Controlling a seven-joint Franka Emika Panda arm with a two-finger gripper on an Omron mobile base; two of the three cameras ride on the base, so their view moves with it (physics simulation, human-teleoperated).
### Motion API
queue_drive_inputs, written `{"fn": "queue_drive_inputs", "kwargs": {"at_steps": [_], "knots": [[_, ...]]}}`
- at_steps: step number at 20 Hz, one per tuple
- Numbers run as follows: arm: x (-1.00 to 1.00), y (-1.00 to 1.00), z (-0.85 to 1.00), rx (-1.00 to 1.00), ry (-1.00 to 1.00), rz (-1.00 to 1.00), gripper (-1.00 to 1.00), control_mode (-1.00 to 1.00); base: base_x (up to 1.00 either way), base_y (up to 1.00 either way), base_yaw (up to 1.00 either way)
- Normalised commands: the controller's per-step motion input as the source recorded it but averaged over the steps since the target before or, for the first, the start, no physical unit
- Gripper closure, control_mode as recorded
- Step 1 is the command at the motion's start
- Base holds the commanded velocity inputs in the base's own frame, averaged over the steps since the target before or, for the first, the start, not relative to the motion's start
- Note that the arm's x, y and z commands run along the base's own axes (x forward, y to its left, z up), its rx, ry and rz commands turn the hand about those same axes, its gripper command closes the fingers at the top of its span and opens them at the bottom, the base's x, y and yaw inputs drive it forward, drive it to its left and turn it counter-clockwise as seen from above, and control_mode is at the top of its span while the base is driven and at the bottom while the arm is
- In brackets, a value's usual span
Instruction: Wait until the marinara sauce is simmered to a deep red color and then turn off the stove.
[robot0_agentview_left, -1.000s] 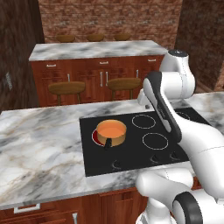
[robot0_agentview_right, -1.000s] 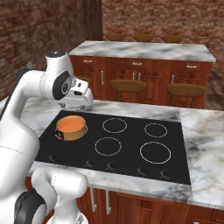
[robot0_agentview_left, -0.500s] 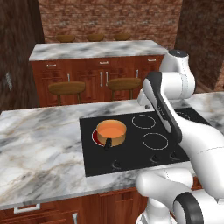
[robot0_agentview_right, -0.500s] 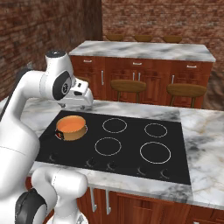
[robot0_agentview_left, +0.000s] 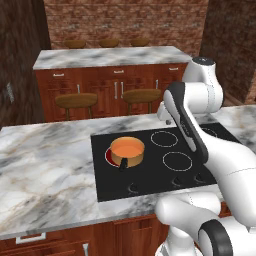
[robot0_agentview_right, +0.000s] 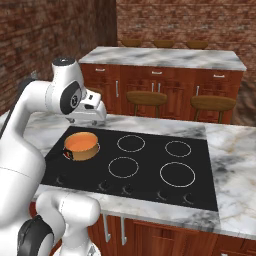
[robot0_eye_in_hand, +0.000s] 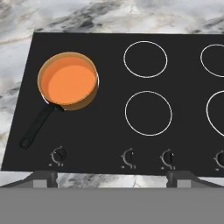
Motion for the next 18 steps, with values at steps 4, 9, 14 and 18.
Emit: {"fn": "queue_drive_inputs", "kwargs": {"at_steps": [4,9,14,18], "knots": [[0.00,0.00,0.00,0.00,0.00,0.00,-1.00,-1.00,0.00,0.00,0.00],[0.00,0.00,0.00,0.00,0.00,0.00,-1.00,-1.00,0.00,0.00,0.00],[0.00,0.00,0.00,0.00,0.00,0.00,-1.00,-1.00,0.00,0.00,0.00],[0.00,0.00,0.00,0.00,0.00,0.00,-1.00,-1.00,0.00,0.00,0.00]]}}
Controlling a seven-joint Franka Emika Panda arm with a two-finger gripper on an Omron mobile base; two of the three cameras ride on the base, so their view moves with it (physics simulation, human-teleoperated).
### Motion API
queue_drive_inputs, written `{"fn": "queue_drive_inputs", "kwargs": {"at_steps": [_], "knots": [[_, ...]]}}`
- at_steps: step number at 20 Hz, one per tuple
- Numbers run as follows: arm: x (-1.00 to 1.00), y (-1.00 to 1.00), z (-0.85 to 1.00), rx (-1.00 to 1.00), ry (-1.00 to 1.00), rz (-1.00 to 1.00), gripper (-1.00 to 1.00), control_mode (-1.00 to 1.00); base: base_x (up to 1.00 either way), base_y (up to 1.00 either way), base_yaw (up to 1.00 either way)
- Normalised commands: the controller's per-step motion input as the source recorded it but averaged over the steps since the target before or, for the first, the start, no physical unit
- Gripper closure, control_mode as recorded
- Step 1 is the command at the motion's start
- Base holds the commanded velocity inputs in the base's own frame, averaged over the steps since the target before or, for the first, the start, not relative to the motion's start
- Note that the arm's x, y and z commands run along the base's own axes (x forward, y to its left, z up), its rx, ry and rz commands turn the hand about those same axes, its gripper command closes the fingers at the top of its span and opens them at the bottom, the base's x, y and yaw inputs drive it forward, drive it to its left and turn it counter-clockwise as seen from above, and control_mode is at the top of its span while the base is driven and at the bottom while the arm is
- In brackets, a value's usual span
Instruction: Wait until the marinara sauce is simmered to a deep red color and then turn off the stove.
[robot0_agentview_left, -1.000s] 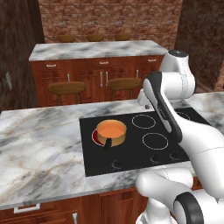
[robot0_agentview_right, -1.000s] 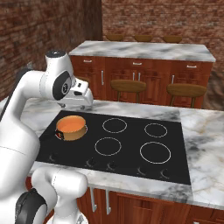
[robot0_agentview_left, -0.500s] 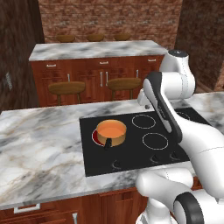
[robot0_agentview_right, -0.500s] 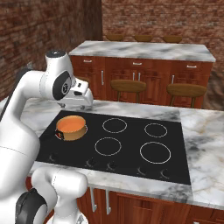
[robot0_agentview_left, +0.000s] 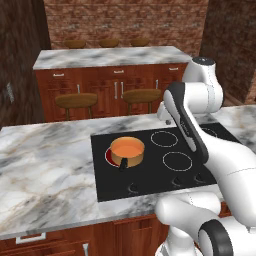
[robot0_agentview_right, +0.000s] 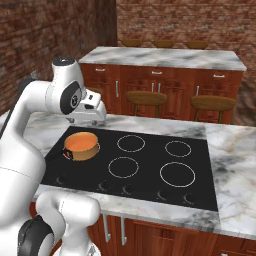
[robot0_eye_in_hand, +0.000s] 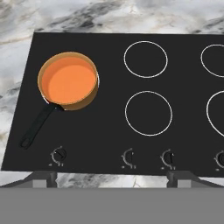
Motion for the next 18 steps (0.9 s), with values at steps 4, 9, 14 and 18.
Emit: {"fn": "queue_drive_inputs", "kwargs": {"at_steps": [4,9,14,18], "knots": [[0.00,0.00,0.00,0.00,0.00,0.00,-1.00,-1.00,0.00,0.00,0.00],[0.00,0.00,0.00,0.00,0.00,0.00,-1.00,-1.00,0.00,0.00,0.00],[0.00,0.00,0.00,0.00,0.00,0.00,-1.00,-1.00,0.00,0.00,0.00],[0.00,0.00,0.00,0.00,0.00,0.00,-1.00,-1.00,0.00,0.00,0.00]]}}
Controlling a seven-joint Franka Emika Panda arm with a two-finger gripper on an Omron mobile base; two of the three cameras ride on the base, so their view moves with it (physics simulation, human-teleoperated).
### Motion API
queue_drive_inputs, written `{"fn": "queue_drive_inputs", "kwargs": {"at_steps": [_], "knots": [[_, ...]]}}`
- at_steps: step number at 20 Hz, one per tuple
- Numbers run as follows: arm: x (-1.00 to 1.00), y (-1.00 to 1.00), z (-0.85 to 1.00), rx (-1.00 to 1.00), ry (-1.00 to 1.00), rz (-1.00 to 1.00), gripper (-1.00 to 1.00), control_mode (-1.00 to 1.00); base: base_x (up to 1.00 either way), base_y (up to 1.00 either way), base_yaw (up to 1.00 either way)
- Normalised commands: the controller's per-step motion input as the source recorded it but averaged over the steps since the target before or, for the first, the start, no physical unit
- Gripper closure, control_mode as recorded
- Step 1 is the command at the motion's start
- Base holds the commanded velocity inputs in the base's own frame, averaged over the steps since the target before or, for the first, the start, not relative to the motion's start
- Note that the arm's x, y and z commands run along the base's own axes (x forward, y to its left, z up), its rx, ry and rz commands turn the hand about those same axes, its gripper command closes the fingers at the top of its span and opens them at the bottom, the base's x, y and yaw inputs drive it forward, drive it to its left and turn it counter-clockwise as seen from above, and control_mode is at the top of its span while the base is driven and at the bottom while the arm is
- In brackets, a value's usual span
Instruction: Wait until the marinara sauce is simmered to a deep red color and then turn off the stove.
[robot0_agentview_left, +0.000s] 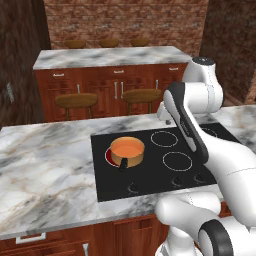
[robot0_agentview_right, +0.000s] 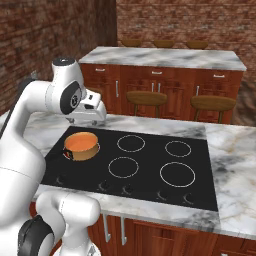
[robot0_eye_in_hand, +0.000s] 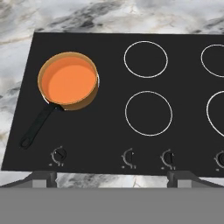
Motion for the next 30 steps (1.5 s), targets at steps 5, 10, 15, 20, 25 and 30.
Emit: {"fn": "queue_drive_inputs", "kwargs": {"at_steps": [5,10,15,20,25,30], "knots": [[0.00,0.00,0.00,0.00,0.00,0.00,-1.00,-1.00,0.00,0.00,0.00],[0.00,0.00,0.00,0.00,0.00,0.00,-1.00,-1.00,0.00,0.00,0.00],[0.00,0.00,0.00,0.00,0.00,0.00,-1.00,-1.00,0.00,0.00,0.00],[0.00,0.00,0.00,0.00,0.00,0.00,-1.00,-1.00,0.00,0.00,0.00],[0.00,0.00,0.00,0.00,0.00,0.00,-1.00,-1.00,0.00,0.00,0.00],[0.00,0.00,0.00,0.00,0.00,0.00,-1.00,-1.00,0.00,0.00,0.00]]}}
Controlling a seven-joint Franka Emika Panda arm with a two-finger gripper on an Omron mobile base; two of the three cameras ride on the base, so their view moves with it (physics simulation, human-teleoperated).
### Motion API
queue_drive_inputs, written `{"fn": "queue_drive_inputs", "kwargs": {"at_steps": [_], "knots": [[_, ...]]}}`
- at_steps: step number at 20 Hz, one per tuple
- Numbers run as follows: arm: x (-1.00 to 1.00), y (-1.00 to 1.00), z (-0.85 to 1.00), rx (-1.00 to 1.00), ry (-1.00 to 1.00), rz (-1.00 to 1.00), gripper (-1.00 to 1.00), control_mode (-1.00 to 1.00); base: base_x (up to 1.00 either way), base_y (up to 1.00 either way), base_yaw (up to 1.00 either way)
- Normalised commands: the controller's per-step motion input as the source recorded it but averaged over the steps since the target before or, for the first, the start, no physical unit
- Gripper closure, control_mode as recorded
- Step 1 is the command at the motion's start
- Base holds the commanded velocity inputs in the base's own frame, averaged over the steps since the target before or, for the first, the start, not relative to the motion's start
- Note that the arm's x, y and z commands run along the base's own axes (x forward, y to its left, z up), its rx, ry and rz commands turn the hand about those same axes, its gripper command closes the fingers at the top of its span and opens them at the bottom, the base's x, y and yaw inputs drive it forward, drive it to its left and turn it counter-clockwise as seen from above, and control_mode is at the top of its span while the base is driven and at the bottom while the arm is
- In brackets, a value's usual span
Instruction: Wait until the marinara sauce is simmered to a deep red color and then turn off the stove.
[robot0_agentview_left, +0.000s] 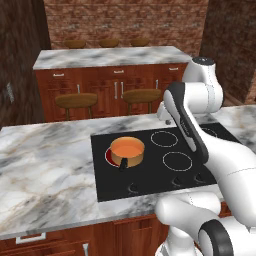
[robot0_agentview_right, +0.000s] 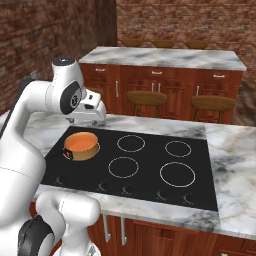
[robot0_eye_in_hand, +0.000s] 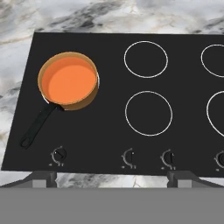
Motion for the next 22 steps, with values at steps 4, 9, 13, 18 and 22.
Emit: {"fn": "queue_drive_inputs", "kwargs": {"at_steps": [4,9,13,18,22], "knots": [[0.00,0.00,0.00,0.00,0.00,0.00,-1.00,-1.00,0.00,0.00,0.00],[0.00,0.00,0.00,0.00,0.00,0.00,-1.00,-1.00,0.00,0.00,0.00],[0.00,0.00,0.00,0.00,0.00,0.00,-1.00,-1.00,0.00,0.00,0.00],[0.00,0.00,0.00,0.00,0.00,0.00,-1.00,-1.00,0.00,0.00,0.00],[0.00,0.00,0.00,0.00,0.00,0.00,-1.00,-1.00,0.00,0.00,0.00]]}}
